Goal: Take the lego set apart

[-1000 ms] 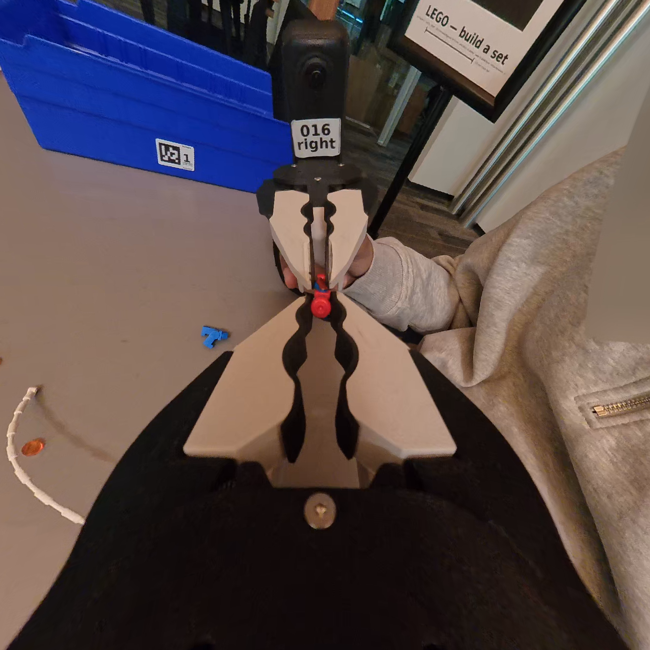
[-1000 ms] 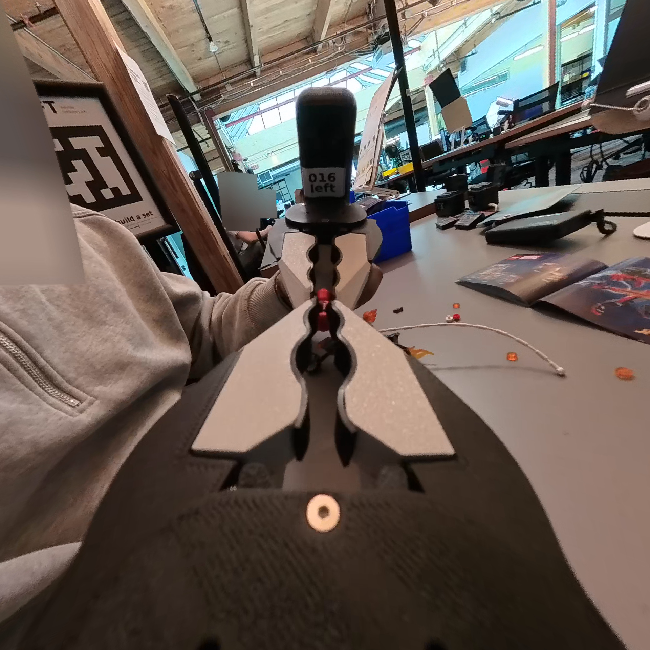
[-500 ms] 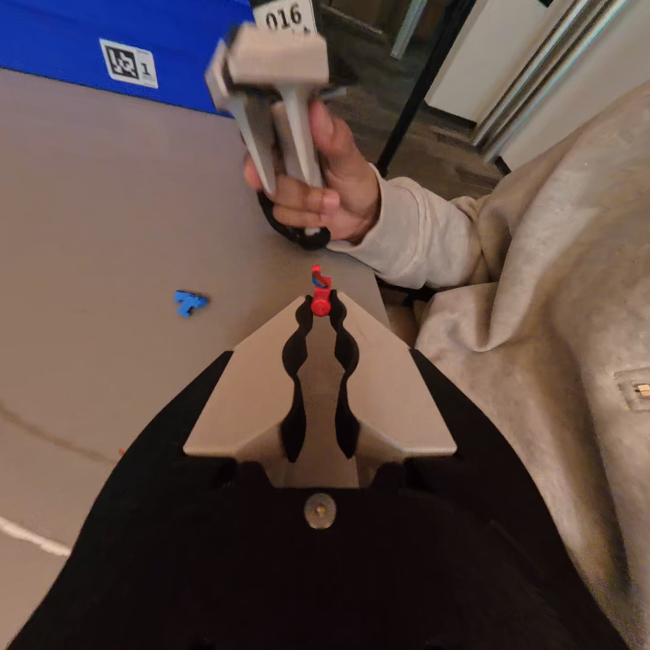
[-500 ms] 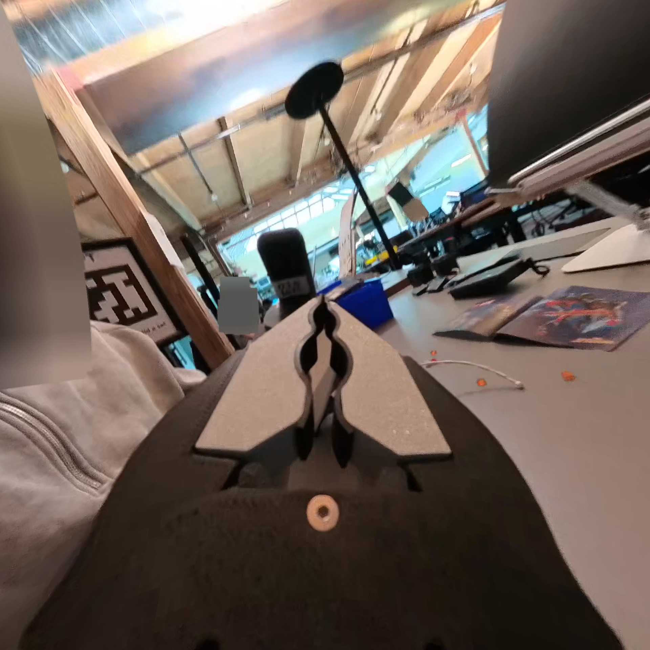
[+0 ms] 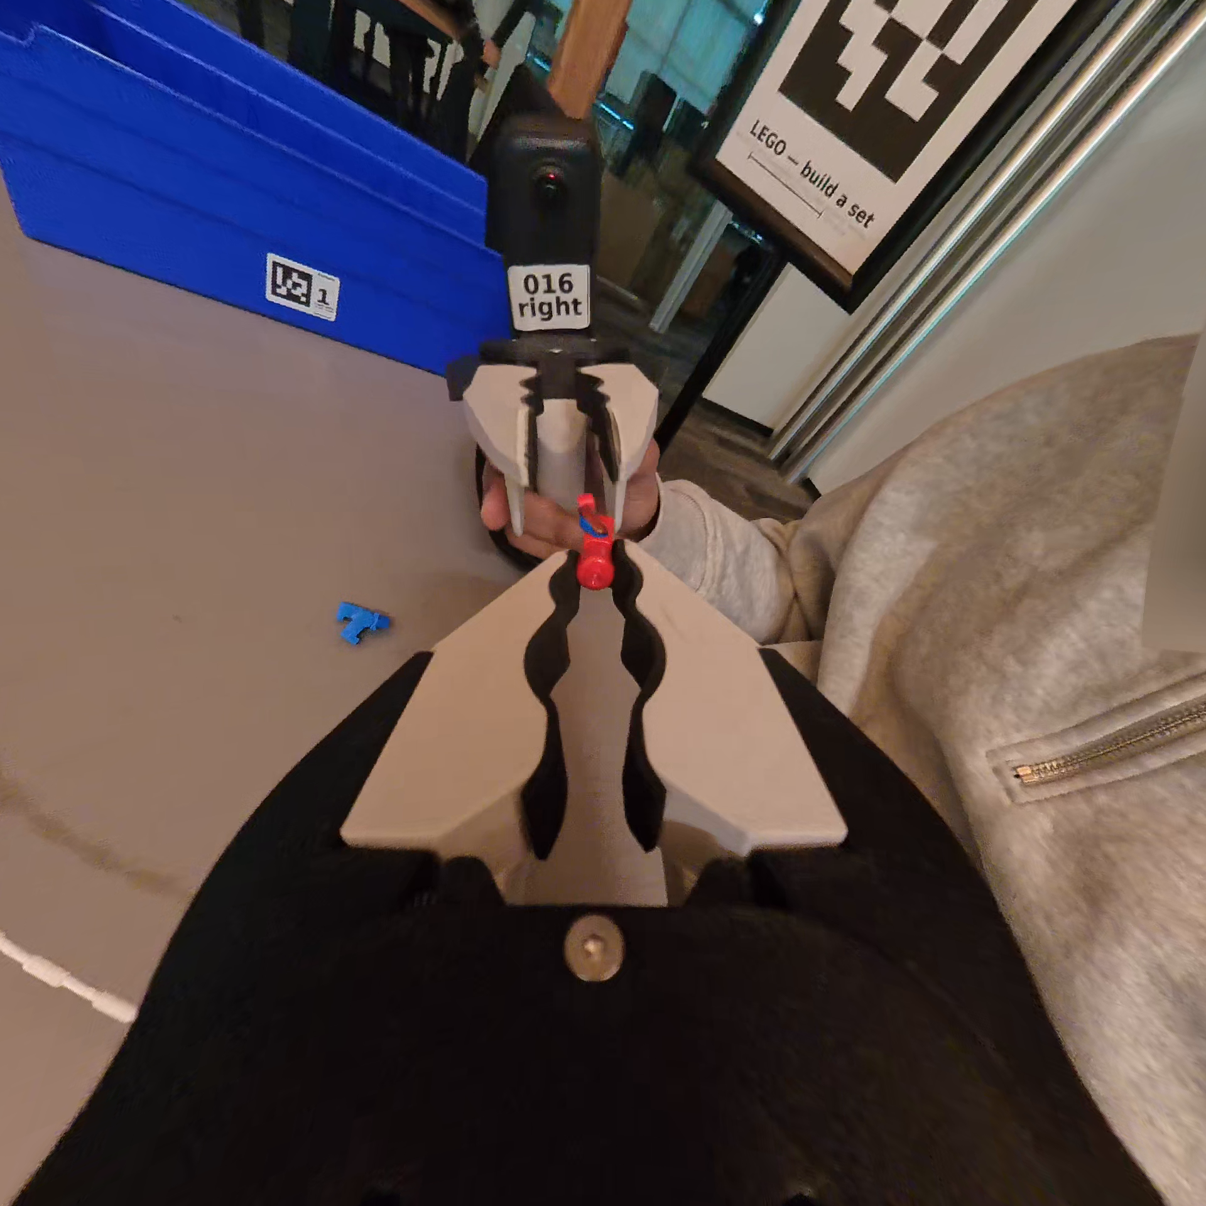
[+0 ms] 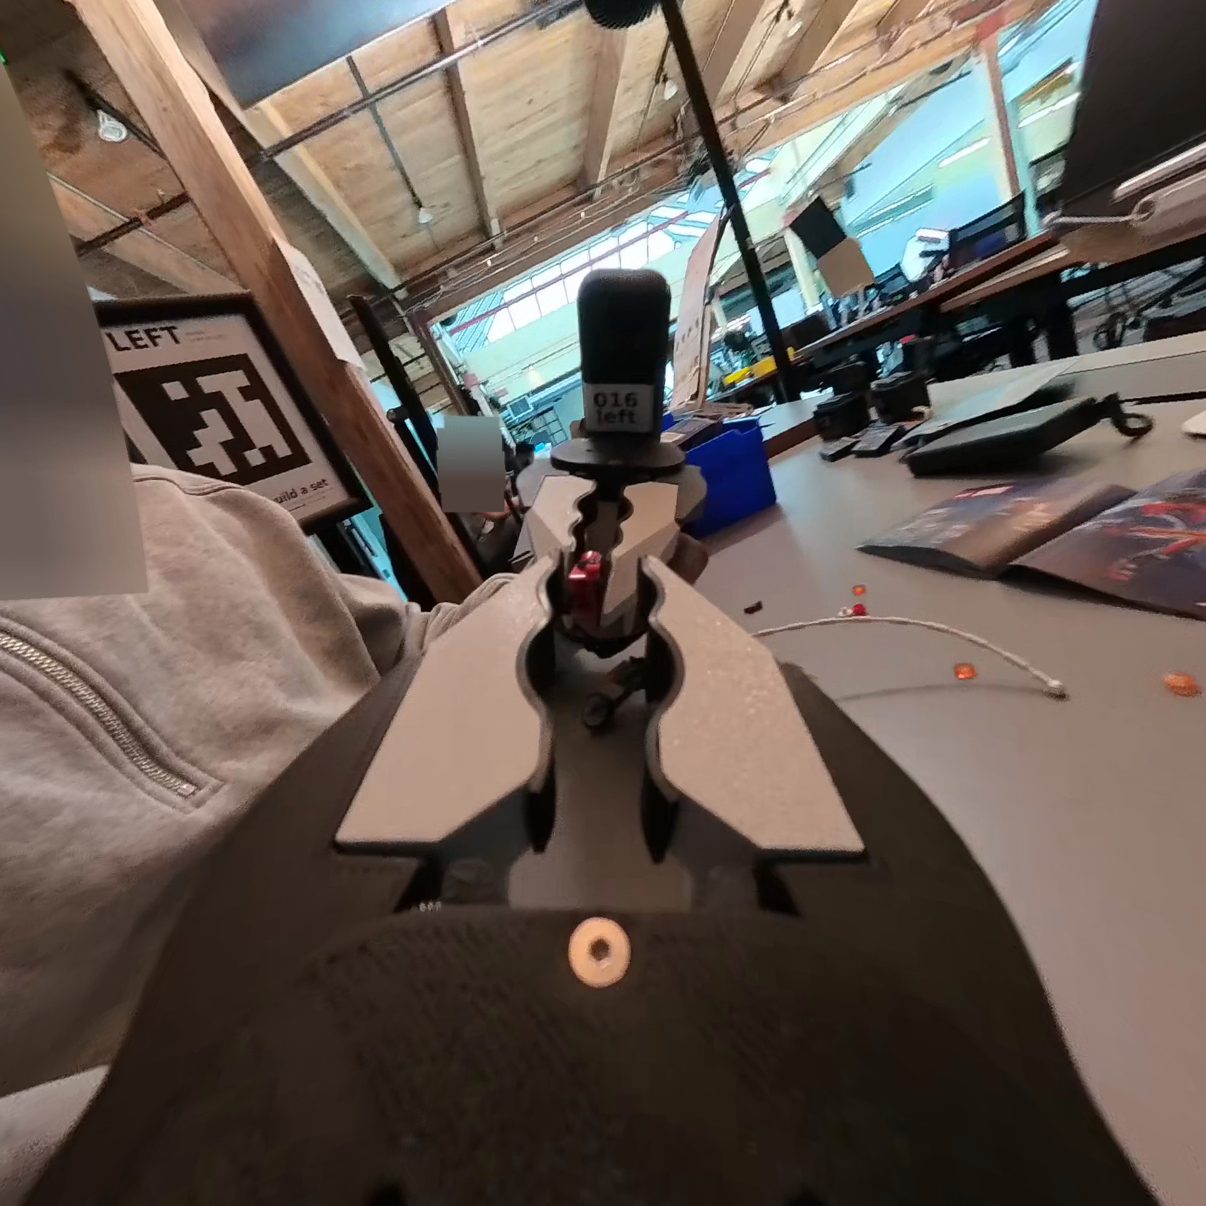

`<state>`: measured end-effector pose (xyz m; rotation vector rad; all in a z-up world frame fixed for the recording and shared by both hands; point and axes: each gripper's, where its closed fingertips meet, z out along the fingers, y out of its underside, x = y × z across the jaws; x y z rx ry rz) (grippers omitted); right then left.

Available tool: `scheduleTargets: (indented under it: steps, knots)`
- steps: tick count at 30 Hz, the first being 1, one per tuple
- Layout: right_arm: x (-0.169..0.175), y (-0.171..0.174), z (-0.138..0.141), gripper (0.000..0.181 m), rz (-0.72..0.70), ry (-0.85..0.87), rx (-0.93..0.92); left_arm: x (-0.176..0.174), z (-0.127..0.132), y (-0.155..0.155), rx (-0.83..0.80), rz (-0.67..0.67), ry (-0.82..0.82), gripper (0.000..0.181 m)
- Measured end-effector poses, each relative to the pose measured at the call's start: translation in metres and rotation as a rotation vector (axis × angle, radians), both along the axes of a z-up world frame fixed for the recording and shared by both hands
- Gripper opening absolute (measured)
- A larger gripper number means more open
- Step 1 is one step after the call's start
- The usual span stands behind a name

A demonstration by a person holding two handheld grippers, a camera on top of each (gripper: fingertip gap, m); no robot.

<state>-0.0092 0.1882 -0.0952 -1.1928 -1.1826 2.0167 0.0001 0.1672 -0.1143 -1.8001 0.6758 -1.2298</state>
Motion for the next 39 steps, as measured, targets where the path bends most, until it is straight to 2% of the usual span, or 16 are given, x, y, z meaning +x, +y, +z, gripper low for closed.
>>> scheduleTargets:
  steps: [5,8,12,17,20,23,39]
  knots:
    - [-0.005,-0.012,-0.007,0.015,0.030,-0.035,0.051,0.004,-0.005,-0.001,-0.002,-0.010,0.025,0.009]
    - [-0.006,-0.017,-0.008,0.004,0.044,-0.042,0.067,0.006,-0.008,-0.002,-0.005,-0.018,0.041,0.009]
    - [-0.005,-0.014,-0.009,0.003,0.031,-0.050,0.065,0.006,-0.009,0.001,-0.007,0.004,0.041,0.009]
    - [-0.004,-0.006,-0.006,0.003,0.005,-0.040,0.016,0.003,-0.006,0.001,0.002,-0.003,0.018,0.024]
    - [-0.002,0.000,-0.004,0.003,-0.003,-0.027,-0.023,0.003,-0.006,0.002,-0.003,-0.001,0.013,0.022]
    - [-0.002,0.001,-0.003,0.002,-0.001,-0.023,-0.039,0.002,-0.004,0.003,0.009,0.016,0.004,0.010]
    - [0.002,0.002,0.002,0.002,0.021,0.012,-0.089,-0.001,0.007,0.005,0.011,0.028,-0.078,0.013]
